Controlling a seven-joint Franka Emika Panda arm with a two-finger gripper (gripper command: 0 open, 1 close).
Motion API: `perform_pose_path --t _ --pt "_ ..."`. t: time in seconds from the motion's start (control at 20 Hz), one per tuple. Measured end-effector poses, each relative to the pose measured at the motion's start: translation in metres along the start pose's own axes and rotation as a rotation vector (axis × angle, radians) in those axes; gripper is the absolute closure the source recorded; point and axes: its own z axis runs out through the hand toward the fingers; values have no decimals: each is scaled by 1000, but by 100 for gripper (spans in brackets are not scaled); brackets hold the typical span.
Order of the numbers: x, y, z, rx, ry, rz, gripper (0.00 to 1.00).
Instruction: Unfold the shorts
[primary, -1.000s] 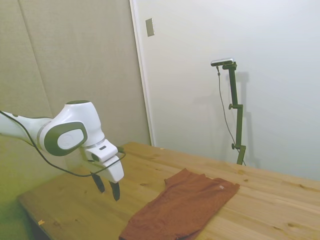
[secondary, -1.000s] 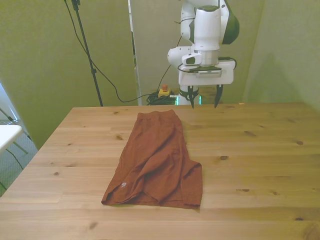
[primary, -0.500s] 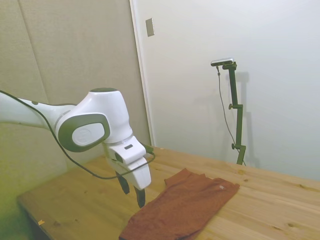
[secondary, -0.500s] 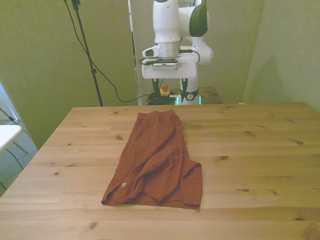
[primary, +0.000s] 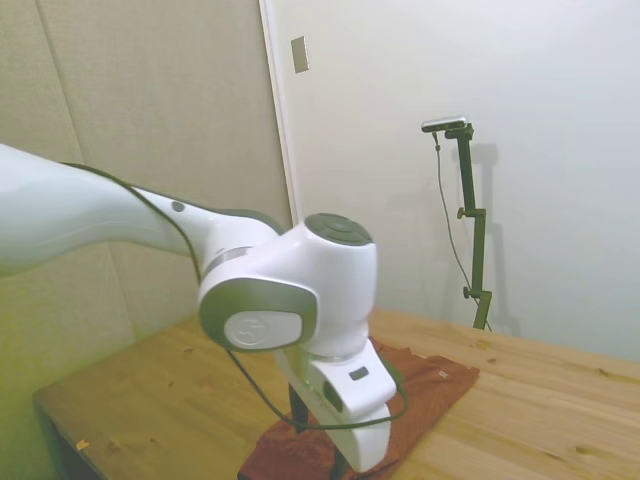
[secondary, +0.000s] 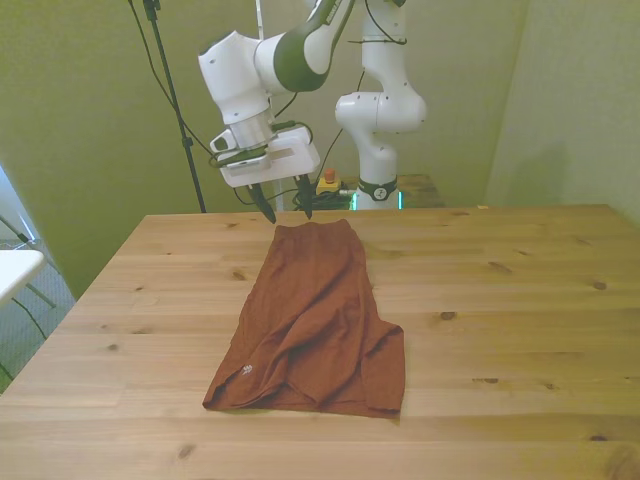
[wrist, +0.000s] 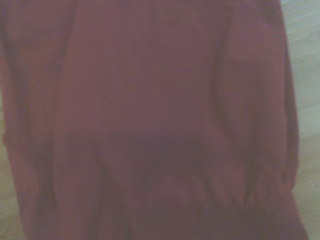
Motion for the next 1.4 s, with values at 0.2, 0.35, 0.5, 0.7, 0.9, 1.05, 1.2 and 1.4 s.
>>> perform_pose_path --t 0.2,0.35,0.5,0.7,0.9,1.05,1.2,1.4 --pt "36 0 3 -20 -52 19 0" --pt "46 1 10 -35 -90 5 0" --pt "40 -6 23 -38 -180 -70 100" --pt "35 -11 29 -45 -210 -121 100" --pt "36 -12 31 -46 -212 -131 100" --pt "36 -12 32 -47 -215 -140 100" --pt "35 -13 32 -48 -216 -145 100" --pt "34 -15 33 -48 -216 -149 100"
